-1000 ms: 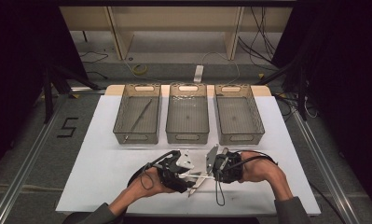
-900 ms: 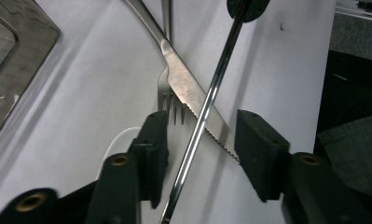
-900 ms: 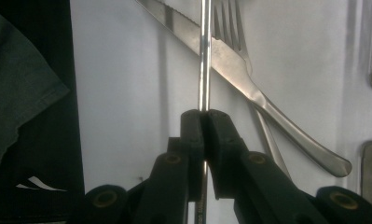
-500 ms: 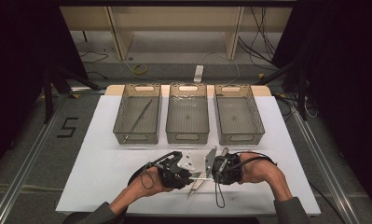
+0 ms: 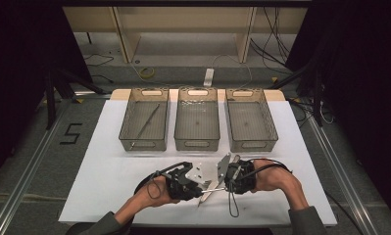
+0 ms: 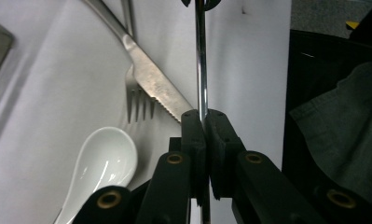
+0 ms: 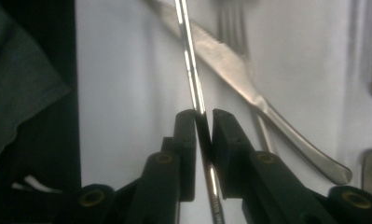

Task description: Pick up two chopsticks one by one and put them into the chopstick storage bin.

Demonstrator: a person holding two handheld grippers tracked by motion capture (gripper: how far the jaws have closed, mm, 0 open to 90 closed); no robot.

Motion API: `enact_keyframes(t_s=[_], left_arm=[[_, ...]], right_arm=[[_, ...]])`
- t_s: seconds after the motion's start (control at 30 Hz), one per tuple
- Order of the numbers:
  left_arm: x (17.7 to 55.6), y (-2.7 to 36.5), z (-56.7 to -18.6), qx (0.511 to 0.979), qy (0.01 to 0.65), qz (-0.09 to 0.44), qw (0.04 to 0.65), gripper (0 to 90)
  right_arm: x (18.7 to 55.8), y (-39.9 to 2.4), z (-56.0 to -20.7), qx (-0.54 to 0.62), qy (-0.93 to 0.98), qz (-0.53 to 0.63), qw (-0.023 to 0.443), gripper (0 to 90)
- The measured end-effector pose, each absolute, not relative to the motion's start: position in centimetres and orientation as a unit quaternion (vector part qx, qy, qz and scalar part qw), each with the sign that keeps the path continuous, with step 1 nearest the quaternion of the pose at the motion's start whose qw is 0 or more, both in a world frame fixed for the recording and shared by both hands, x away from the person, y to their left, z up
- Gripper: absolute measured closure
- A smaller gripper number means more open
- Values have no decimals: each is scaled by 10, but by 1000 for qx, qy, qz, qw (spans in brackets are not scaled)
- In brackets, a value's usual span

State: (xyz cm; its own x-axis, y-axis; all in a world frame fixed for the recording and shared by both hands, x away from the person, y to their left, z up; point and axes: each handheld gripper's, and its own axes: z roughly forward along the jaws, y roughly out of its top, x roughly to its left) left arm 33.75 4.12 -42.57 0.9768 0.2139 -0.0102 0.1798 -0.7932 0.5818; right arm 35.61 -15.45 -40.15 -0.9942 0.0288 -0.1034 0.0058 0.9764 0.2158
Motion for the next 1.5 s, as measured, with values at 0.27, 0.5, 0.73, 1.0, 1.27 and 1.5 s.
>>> enact_keyframes(t_s=[0.27, 0.5, 0.73, 1.0, 1.27, 1.5], left_arm=[[351, 60, -420, 937, 144, 51, 313, 860], [363, 84, -410, 920, 190, 72, 336, 861], [375, 106, -405, 900, 236, 87, 356, 860], [383, 123, -401, 882, 272, 102, 371, 860], [393, 144, -394, 859, 306, 116, 395, 860], [407, 169, -386, 827, 349, 132, 421, 861]], right_arm=[[364, -176, -380, 98, 964, 220, 108, 427], [365, -194, -372, 176, 923, 313, 141, 377], [369, -213, -383, 272, 871, 374, 165, 365], [365, -222, -399, 312, 850, 390, 167, 328], [359, -231, -412, 341, 832, 407, 162, 297], [354, -243, -416, 364, 812, 425, 163, 296]])
